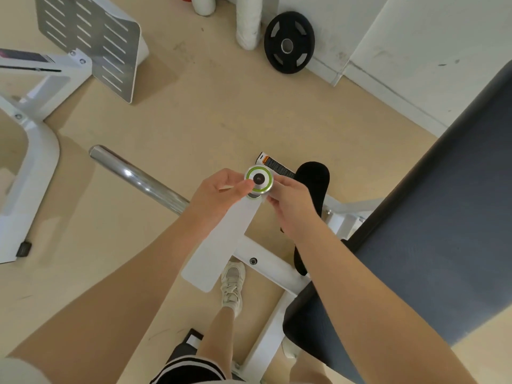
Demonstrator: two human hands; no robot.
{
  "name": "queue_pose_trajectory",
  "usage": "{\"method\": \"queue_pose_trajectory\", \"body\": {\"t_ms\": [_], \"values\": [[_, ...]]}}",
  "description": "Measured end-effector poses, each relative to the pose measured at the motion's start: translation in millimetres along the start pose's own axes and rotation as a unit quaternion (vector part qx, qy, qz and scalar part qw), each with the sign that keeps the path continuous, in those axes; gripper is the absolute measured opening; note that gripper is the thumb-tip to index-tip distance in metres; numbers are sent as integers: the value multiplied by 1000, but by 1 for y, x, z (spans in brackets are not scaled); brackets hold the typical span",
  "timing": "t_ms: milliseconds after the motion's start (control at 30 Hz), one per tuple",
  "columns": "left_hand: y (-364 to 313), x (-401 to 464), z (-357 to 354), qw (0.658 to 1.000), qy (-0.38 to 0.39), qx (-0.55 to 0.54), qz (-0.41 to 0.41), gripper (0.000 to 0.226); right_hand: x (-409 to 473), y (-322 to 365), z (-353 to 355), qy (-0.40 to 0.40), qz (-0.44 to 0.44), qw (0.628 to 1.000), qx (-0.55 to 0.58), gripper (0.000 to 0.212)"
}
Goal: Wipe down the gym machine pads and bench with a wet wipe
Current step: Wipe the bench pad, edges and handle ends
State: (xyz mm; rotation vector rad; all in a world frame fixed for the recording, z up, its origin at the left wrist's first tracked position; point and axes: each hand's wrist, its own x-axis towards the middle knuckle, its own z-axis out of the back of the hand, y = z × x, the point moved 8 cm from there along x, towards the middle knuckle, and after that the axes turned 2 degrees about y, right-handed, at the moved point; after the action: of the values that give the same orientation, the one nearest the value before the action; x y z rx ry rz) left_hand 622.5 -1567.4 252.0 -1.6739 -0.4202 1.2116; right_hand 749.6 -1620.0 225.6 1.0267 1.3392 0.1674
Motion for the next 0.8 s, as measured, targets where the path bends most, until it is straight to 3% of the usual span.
{"method": "queue_pose_trajectory", "body": {"t_ms": [167, 233, 333, 433, 467, 500, 667, 733, 800], "values": [[4, 0, -1, 1000, 8, 14, 6, 6, -8, 48, -4, 181, 55, 982, 19, 30], [8, 1, 1, 999, 21, -11, 23, 9, 8, 70, -8, 184, 84, 970, -135, 29], [16, 3, 4, 995, 22, -81, 49, 37, 36, 78, -33, 188, 101, 893, -396, 26], [28, 2, 19, 993, -57, -91, 57, 27, 41, 57, -66, 293, 78, 756, -581, 20], [35, 2, 22, 990, -75, -97, 66, 21, 38, 55, -70, 316, 73, 728, -604, 19], [40, 1, 24, 988, -80, -104, 79, 17, 36, 56, -71, 326, 70, 724, -604, 18], [44, -3, 15, 993, -42, -74, 87, 25, 16, 72, -57, 297, 88, 821, -479, 20], [35, -3, 5, 995, -13, -58, 84, 35, 4, 78, -46, 246, 108, 911, -312, 27], [20, -1, -5, 998, 33, -9, 48, 36, -3, 72, -15, 112, 98, 987, -53, 29]]}}
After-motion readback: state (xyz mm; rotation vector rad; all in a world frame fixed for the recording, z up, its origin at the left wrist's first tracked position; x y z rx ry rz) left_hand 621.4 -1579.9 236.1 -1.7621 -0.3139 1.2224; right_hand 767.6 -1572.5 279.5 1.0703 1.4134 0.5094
